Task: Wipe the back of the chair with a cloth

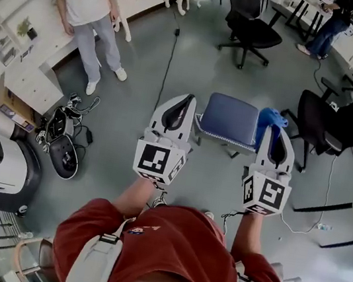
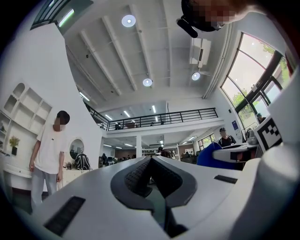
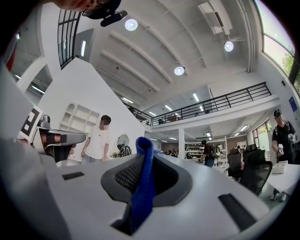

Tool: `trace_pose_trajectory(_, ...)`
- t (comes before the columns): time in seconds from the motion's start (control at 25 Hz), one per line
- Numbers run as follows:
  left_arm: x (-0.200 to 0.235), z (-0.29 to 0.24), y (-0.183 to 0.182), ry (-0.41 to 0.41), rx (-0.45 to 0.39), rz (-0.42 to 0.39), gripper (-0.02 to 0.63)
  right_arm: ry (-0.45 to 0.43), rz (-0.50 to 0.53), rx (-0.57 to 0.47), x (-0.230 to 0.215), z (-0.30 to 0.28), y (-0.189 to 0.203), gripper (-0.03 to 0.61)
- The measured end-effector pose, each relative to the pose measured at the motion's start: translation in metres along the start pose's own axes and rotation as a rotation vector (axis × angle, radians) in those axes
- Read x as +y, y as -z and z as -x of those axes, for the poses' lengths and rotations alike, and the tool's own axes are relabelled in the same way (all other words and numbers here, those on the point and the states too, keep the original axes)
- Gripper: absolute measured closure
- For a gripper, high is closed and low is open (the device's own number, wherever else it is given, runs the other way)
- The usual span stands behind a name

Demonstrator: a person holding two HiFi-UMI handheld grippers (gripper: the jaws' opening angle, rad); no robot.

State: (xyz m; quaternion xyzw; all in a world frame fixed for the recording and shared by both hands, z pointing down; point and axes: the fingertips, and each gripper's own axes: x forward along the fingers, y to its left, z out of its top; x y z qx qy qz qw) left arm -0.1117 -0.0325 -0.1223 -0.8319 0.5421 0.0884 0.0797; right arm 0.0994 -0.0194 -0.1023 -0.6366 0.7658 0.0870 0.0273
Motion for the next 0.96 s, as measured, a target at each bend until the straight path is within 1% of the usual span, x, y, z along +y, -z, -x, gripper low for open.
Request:
trace_pose_trajectory(0.52,0.002,0.011,-0.009,-0.019,-0.01,-0.016,0.6,-0.013,0.013,0.002,0.006,0.002,-0.005,0.531)
trace_pose_trajectory(0.96,-0.002,0.018,-0.007,-0.019,-0.01,-0.01,0.6,-0.015,0.016,0.015,0.01,0.012,-0.003,0.531)
